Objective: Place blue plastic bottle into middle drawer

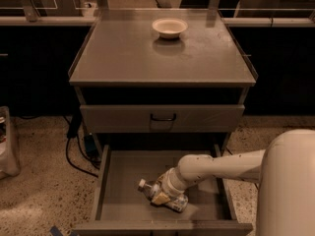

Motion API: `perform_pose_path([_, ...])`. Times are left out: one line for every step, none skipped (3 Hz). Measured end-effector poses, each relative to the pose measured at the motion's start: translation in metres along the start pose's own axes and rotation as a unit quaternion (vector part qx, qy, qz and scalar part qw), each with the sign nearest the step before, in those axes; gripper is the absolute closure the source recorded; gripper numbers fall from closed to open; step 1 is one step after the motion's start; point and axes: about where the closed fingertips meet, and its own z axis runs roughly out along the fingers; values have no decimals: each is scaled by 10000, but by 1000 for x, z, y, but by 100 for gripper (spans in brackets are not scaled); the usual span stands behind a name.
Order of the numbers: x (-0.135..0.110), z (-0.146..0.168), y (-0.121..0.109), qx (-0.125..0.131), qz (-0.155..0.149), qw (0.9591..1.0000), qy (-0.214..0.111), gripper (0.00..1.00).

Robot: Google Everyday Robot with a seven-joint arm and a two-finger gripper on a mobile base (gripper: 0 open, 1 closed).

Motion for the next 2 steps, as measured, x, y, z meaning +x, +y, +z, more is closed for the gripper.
perform_pose_path([0,0,0,-1,0,10000,0,0])
perform_pose_path([0,0,0,-1,0,10000,0,0])
